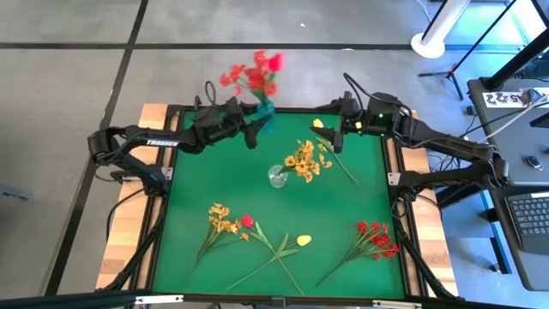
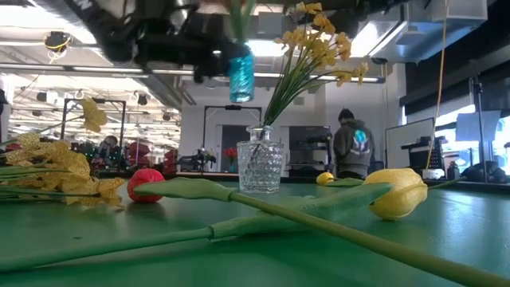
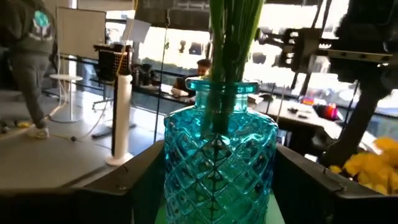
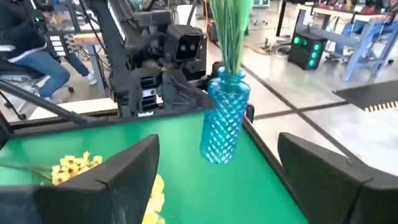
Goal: Sort flowers into vase by color
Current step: Adjust the flowers in the blue vase
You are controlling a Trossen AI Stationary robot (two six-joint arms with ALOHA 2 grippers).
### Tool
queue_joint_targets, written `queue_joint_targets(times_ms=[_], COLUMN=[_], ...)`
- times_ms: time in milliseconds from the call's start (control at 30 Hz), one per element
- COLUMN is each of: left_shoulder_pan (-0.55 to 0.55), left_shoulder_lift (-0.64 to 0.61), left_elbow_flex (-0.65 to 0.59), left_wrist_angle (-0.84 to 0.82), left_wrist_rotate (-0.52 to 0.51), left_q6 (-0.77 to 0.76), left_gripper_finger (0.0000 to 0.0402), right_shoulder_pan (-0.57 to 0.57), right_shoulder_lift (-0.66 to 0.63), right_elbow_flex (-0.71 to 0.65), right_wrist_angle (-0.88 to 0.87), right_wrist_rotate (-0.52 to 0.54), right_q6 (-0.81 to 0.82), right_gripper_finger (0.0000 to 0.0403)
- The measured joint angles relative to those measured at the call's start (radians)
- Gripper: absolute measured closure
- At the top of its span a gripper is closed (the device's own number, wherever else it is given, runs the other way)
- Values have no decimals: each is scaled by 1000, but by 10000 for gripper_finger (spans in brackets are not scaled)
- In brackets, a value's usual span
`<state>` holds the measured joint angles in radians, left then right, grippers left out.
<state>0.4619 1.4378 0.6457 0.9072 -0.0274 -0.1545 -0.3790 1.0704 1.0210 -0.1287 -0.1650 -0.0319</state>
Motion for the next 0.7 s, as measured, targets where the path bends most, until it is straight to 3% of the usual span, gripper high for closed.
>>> queue_joint_targets(times_ms=[267, 533, 700], left_shoulder_pan=[27, 42, 42], left_shoulder_lift=[2, 41, 91], left_elbow_flex=[-204, -298, -314], left_wrist_angle=[117, 295, 291], left_wrist_rotate=[-7, -29, -60], left_q6=[-1, 2, -1], left_gripper_finger=[160, 160, 160], right_shoulder_pan=[0, 0, 0], right_shoulder_lift=[-2, -5, -68], right_elbow_flex=[-1, -3, -145], right_wrist_angle=[-63, -51, 99], right_wrist_rotate=[36, 37, -6], right_q6=[-2, -3, 16], right_gripper_finger=[80, 80, 80])
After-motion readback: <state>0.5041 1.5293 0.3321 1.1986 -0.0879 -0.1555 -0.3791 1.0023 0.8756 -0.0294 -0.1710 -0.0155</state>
